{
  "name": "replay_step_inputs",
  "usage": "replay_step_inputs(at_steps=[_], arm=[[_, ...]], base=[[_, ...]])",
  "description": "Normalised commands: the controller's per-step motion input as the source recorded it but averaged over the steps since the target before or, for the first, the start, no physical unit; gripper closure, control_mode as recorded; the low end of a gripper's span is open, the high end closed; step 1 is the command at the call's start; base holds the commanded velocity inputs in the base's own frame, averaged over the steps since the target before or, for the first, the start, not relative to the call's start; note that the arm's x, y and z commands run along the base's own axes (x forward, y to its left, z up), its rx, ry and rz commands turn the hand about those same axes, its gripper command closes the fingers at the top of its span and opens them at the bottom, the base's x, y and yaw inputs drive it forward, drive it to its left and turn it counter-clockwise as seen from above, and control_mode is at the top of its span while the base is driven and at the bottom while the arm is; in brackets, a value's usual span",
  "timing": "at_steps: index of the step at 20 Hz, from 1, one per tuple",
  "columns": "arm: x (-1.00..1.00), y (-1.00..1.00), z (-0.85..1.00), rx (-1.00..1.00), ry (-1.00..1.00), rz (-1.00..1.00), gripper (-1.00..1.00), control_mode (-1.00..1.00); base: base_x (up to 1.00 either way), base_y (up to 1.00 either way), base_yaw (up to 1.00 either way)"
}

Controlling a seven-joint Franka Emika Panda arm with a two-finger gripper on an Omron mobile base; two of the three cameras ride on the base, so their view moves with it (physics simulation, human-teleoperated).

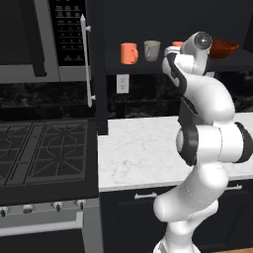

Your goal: Gather all objects into one cabinet and sort the glasses and bowls to opposite sides.

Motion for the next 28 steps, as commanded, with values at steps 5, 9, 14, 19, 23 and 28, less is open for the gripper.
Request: replay_step_inputs(at_steps=[5,9,14,19,23,28], arm=[[0.29,-0.10,-0.04,0.00,0.00,0.00,-1.00,-1.00],[0.23,-0.15,0.00,0.00,0.00,0.00,-1.00,-1.00],[0.10,-0.10,0.00,0.00,0.00,0.00,-1.00,-1.00],[0.00,0.00,-0.02,0.00,0.00,0.00,1.00,-1.00],[0.01,0.00,-0.03,0.00,0.00,0.01,1.00,-1.00],[0.00,0.00,0.00,0.00,-0.01,0.06,1.00,-1.00]], base=[[0.00,0.00,0.00],[0.00,0.00,0.00],[0.00,0.00,0.00],[0.00,0.00,0.00],[0.00,0.00,0.00],[0.00,0.00,0.00]])
